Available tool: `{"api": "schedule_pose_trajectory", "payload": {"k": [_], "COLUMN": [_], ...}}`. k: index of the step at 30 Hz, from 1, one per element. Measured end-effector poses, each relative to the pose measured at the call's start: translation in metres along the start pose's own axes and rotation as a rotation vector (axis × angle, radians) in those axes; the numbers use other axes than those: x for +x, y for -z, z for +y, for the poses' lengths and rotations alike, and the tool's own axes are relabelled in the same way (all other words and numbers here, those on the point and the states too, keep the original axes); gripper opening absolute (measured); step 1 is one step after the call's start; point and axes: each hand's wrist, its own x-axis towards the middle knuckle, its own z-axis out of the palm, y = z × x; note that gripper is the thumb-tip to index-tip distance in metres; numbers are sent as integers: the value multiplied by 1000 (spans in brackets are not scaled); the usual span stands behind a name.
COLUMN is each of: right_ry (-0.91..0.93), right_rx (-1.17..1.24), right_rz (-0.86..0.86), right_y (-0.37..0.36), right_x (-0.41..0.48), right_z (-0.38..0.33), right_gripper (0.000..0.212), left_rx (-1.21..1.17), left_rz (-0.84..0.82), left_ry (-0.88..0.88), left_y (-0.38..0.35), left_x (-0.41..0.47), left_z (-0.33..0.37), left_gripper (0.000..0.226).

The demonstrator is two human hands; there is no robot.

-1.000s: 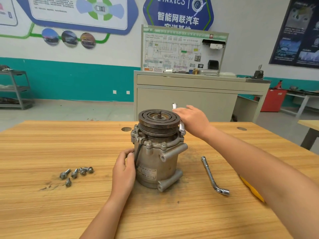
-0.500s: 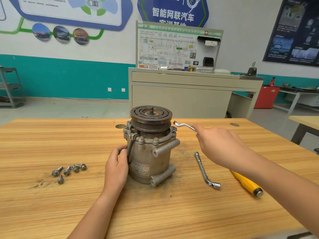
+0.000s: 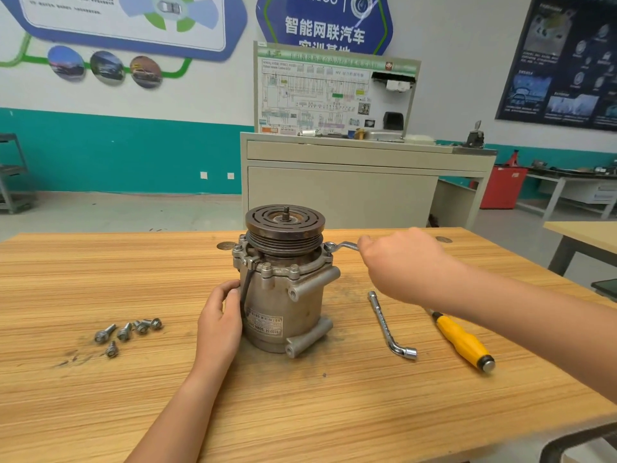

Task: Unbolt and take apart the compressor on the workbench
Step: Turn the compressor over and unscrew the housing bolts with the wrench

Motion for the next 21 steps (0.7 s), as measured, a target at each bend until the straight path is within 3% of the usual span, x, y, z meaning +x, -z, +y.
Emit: {"api": "schedule_pose_trajectory", "payload": {"k": [4, 7, 14, 18, 21], "right_ry": [41, 33, 68, -179, -235], "right_rx": [-94, -11, 323, 700, 983], "right_rz": [59, 114, 428, 540, 567], "right_y": [-11, -27, -56, -50, -38], "right_x": [23, 58, 106, 82, 48], "right_z": [19, 19, -4, 14, 24], "right_gripper": [24, 24, 36, 29, 31], "left_rx": [-7, -4, 7, 4, 7], "left_rz": [2, 12, 13, 18, 20], "left_ry": [1, -2, -17, -7, -3], "left_y": [0, -1, 0, -1, -1], "left_x": [1, 2, 2, 4, 4], "left_z": [-1, -3, -4, -4, -4], "left_gripper": [22, 21, 22, 23, 22]}}
